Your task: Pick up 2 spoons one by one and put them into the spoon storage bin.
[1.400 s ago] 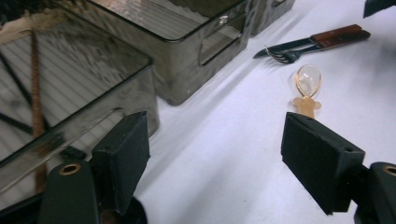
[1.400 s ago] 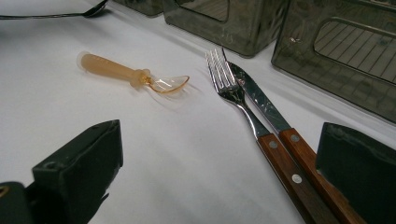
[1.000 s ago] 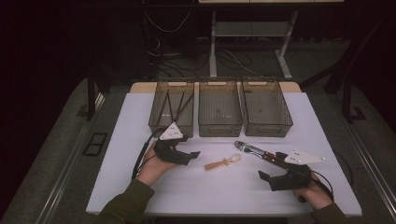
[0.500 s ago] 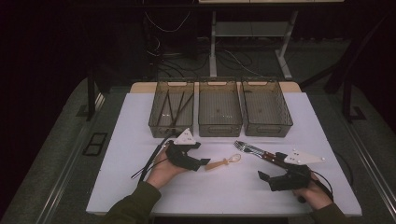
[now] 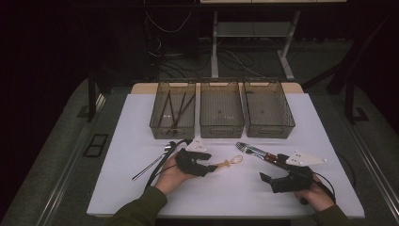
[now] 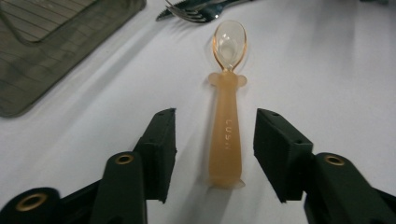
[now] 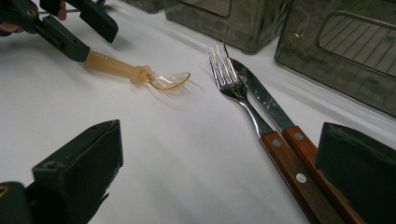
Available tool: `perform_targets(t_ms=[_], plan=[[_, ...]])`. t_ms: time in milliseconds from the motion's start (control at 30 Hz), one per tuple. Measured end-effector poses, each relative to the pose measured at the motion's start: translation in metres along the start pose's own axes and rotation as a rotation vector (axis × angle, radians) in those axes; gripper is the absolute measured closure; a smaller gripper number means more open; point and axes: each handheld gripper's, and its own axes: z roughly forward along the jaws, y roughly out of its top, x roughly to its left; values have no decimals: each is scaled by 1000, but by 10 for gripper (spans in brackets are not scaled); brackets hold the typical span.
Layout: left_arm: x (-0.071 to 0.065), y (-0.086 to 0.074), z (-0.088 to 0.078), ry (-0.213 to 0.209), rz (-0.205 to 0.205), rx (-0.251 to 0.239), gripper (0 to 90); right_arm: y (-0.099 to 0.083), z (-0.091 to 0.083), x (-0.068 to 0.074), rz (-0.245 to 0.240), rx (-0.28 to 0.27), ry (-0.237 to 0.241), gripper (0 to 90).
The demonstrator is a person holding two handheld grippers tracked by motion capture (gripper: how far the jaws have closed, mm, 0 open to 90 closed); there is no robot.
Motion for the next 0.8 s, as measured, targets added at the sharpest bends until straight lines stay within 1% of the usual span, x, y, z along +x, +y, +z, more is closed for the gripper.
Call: perform_targets(t_ms=[167,333,367,400,433,533,567,600,700,733,800], plan=[[-3,-1,3,0,9,20,560,0,0,0,0,0,1,11],[-6,-2,7,-1,12,34,597,0,0,0,3,-3,-1,11],[-6,-2,8,1,23,47,602,0,0,0,1,-4,-1,11],[-7,-2,9,1,17,44,614,0,0,0,2,-4,-1,11],[-7,-2,10,3,28,55,622,0,-1,0,2,-4,-1,11],[-9,-2,11,20,37,53,648,0,-1,0,0,-5,-2,11],[-9,-2,11,26,45,56,663,0,-1,0,-1,-5,-2,11],[-9,-2,10,29,62,65,683,0,-1,-1,-1,-5,-3,11],[-10,-2,11,30,69,59,712,0,-1,0,-1,-4,-2,11],[-10,-2,11,31,78,62,714,0,-1,0,-3,-4,-2,11],[-11,-2,11,29,83,63,720,0,-1,0,-1,-3,-1,11]])
